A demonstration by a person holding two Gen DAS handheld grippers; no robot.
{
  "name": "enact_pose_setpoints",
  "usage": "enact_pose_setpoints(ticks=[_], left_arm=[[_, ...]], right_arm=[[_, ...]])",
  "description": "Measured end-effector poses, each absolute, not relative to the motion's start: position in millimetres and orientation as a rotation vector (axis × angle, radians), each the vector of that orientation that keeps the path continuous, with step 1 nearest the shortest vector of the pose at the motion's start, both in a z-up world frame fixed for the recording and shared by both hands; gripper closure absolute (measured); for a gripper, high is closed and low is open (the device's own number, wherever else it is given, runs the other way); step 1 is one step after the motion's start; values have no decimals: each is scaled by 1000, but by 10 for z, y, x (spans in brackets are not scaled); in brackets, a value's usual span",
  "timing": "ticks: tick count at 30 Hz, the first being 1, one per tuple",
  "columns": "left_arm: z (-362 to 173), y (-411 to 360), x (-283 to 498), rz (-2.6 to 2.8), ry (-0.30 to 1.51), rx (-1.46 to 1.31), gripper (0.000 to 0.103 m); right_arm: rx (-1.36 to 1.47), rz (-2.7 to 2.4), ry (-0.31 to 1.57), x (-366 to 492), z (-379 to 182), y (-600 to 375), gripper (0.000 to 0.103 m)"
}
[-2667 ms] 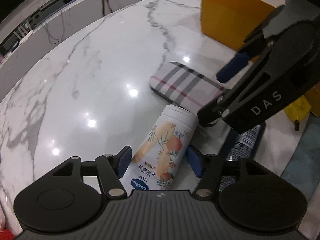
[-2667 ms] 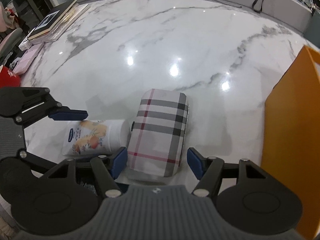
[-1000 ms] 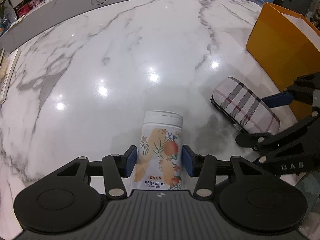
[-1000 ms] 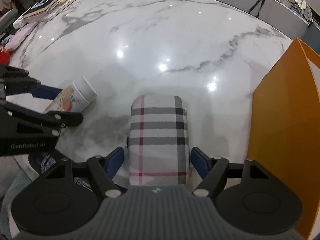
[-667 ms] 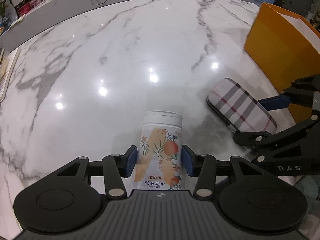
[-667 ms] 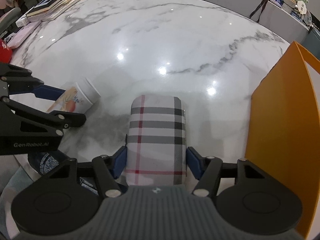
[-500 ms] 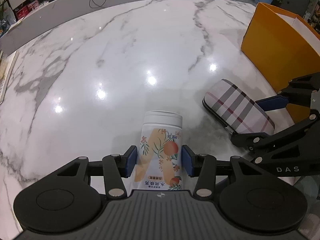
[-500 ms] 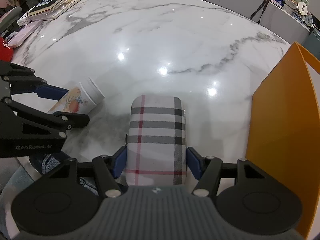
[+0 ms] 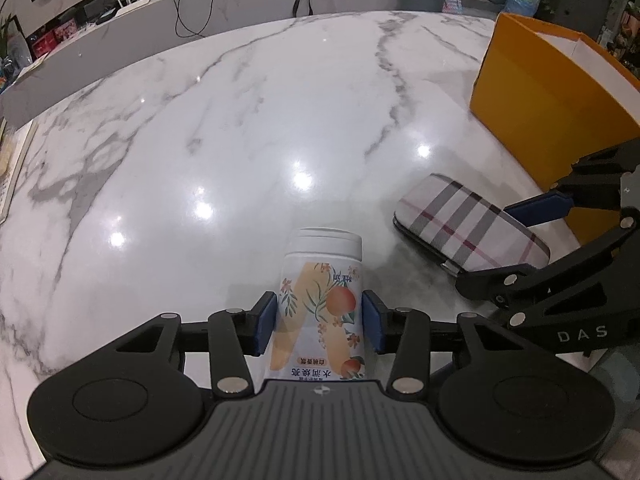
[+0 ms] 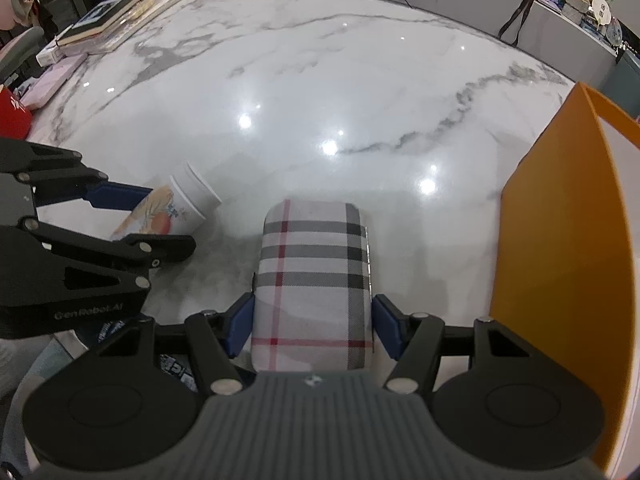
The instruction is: Organize rigid objects
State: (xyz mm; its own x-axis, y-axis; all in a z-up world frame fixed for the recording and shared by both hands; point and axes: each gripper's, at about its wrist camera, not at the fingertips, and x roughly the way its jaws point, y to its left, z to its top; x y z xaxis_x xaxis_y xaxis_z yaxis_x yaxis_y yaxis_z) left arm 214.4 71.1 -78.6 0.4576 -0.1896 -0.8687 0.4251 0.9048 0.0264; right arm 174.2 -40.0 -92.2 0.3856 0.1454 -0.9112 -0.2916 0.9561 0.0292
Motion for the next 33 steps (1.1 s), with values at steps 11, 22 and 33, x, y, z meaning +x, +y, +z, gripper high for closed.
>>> enact_pose_setpoints(ticks=[11,22,33], left_arm=[[-553,692,2149,-388,981,186,52],[-85,543,2065,-405,951,139,102],[-65,385,2017,-439,1014,191,97]], right_arm=[[-118,280,1101,1684,-704,-451,41],[-89,299,1007,1496,-258,-558,41],[-83,312,997,1322,-114,-747,41]])
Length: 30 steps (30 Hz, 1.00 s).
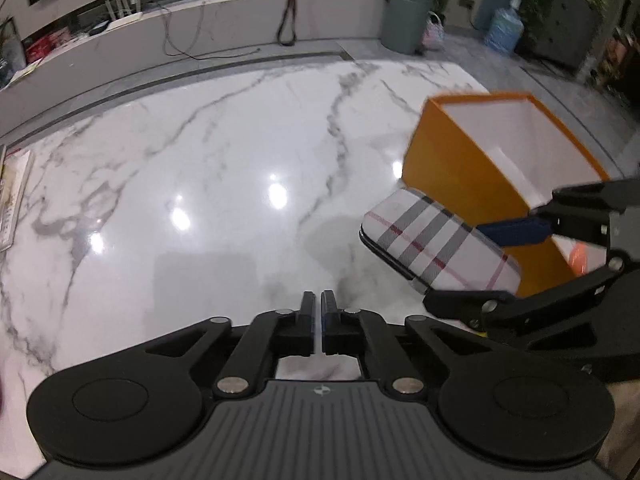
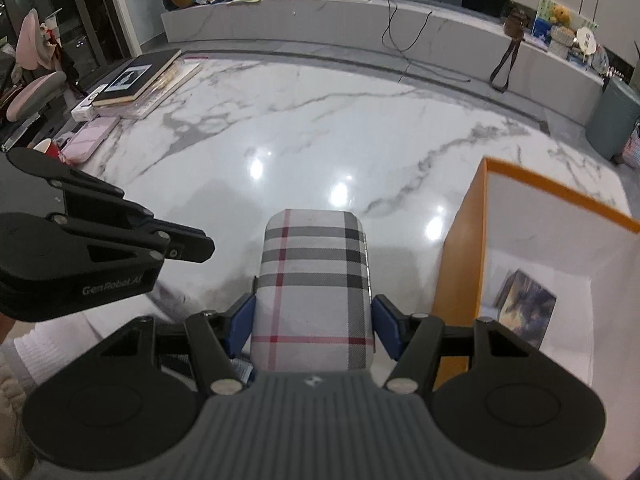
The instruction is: Organize rigid objects
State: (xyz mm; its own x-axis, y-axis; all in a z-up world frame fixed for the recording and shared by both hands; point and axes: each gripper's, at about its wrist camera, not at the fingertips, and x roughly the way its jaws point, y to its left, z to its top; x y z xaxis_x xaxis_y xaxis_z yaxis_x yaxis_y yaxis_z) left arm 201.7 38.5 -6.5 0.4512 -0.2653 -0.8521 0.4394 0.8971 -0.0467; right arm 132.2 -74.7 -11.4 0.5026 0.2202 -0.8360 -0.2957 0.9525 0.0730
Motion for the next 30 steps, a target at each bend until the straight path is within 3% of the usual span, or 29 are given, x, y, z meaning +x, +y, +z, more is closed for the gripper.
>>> enact_pose_setpoints(ticks=[4,7,10,14,18,27,30], left_arm=[[-56,494,1985,-379,991,146,90],[24,571,1893,-382,925,111,73],[65,585,1783,-395,888,125,67],[51,627,1573,-388,830,131,49],[-36,640,1342,-403,759,179,38],[-331,812,1394,-397,759,168,35],[-384,847,1427,-377,753,137,48]], right_arm=[[-62,324,1001,1271,-190,-742,41],[-49,337,997,1254,-231,-724,40],[-25,345,998,1237,-256,-732,40],[21,339,987,1151,-277,-777,40],[51,350,978,1034,-308,-790,40],[149,350,969,901,-444,-817,40],[177,354,980,905,-524,-822,40]])
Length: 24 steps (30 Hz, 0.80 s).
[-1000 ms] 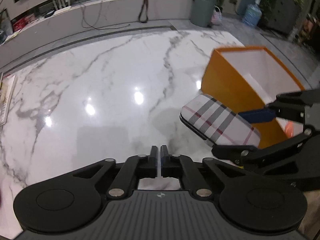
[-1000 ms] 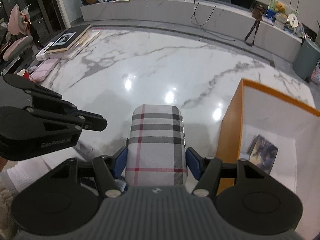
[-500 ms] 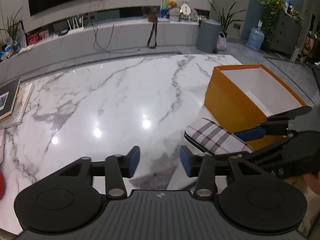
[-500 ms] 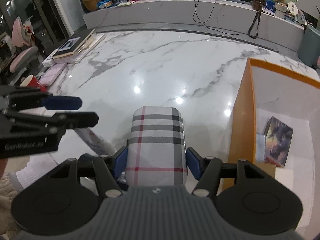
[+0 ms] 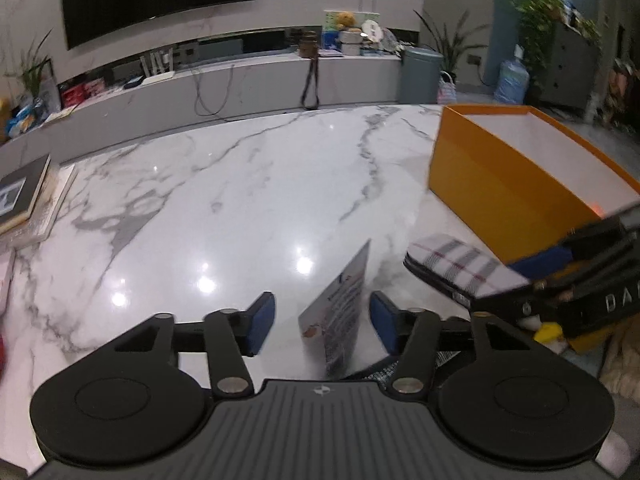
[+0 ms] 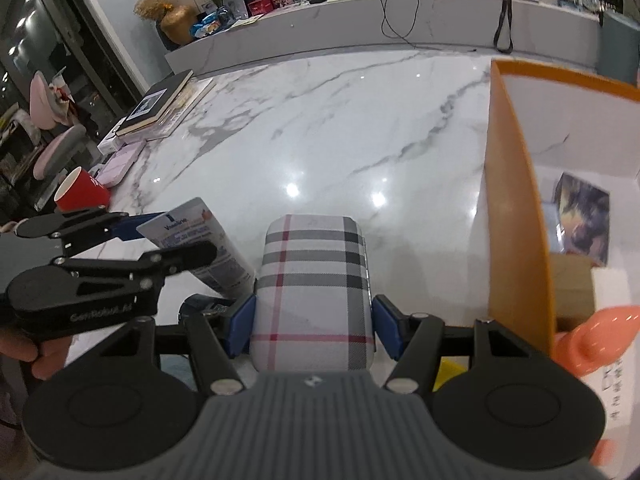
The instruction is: Organize rigid objects
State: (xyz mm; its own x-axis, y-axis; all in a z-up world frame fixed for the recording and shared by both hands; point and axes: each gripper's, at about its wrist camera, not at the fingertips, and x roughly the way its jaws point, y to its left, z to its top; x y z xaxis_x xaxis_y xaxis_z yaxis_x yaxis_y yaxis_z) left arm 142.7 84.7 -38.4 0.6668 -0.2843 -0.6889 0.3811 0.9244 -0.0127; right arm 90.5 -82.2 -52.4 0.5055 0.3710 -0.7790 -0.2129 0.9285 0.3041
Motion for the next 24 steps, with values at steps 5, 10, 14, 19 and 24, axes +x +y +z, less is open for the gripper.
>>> enact_pose_setpoints(ticks=[5,10,14,19,24], left_arm=[[-399,849,1390,-393,738,111,74],[-367,813,1347,-375,717,115,91],[-243,752,1326,-357,686,113,92],[11,590,1315,-381,667,84,92],[294,340,1307,-426,640,54,92]], right_arm=[[162,343,973,912,-570,-791,40],[173,351,965,896,-570,-818,40],[172,359,935,837,-476,-856,40],[176,365,880,765,-237,-977,40],[179,357,843,706,19,-1213,40]])
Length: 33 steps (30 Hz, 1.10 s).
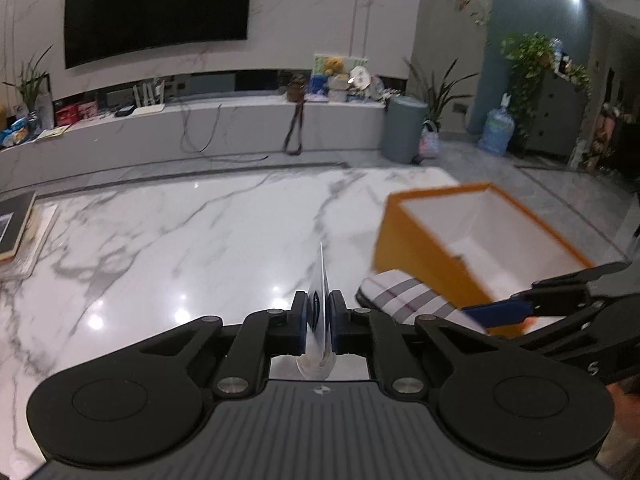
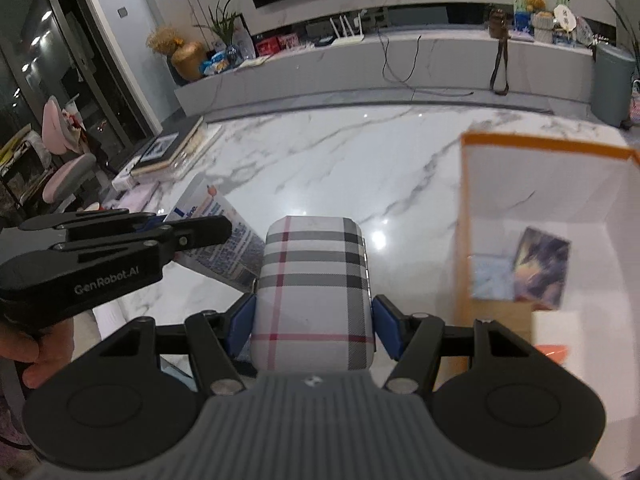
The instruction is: Organize rigid objects
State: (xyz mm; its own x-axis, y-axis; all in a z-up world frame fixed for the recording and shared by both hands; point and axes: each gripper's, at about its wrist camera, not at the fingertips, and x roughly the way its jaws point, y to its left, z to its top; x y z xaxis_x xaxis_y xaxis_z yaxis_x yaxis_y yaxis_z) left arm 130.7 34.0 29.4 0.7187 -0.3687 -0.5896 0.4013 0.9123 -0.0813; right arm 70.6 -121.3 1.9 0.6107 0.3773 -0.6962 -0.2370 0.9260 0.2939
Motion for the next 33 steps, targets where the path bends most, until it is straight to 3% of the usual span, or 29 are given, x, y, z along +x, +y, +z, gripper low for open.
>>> enact_pose_setpoints(ticks=[8,14,23,33], left_arm=[[745,-257,1438,-552,572,47,92],[825,-898,1649,-631,565,158,92],[370,-1710,2145,-643,683,397,92],[-81,-1879,2468,-563,818,496,92]], right_arm=[[160,286,784,666,445,-1845,40],[136,159,803,777,469,-2417,40],[73,88,921,1108,41,-2816,40],[-70,104,999,1447,-345,-2745,40]])
